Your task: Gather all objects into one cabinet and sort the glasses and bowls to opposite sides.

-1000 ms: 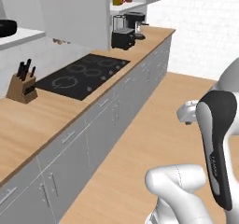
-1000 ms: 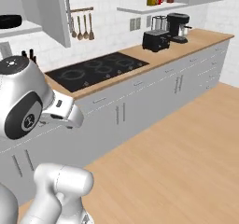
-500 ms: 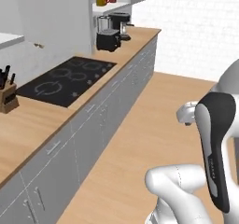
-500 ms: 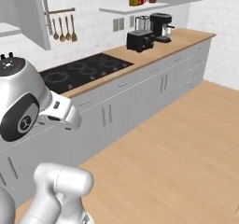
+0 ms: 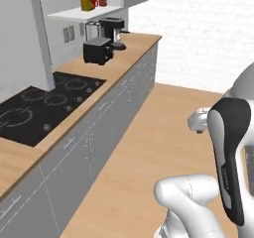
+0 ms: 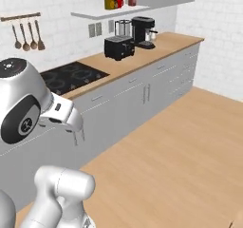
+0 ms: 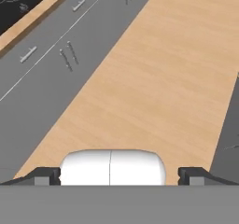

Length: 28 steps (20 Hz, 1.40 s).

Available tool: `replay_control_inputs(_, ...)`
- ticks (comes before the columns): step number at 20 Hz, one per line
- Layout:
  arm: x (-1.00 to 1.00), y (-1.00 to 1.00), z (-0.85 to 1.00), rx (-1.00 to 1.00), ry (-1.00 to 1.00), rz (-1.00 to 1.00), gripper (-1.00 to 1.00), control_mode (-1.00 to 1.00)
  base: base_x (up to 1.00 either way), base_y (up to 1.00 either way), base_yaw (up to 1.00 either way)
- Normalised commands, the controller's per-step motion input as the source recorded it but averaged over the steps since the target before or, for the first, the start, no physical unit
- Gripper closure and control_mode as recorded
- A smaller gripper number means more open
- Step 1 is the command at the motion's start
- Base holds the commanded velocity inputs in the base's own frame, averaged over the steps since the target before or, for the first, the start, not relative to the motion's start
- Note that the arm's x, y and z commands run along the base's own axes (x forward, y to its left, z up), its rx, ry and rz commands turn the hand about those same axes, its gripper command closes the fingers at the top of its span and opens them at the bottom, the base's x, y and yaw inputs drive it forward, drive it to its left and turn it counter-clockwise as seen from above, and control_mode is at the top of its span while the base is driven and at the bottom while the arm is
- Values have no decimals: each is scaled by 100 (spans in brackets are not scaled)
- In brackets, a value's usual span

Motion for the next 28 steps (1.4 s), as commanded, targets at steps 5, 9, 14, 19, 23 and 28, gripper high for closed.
replay_control_inputs(5,0,0,0,0,0,0,-100,100,100,-29,-2)
replay_control_inputs(9,0,0,0,0,0,0,-100,100,100,-13,0)
replay_control_inputs(14,0,0,0,0,0,0,-100,100,100,-3,0)
replay_control_inputs(19,0,0,0,0,0,0,-100,100,100,-21,0)
replay_control_inputs(23,0,0,0,0,0,0,-100,100,100,-21,0)
replay_control_inputs(28,0,0,0,0,0,0,-100,100,100,-20,3)
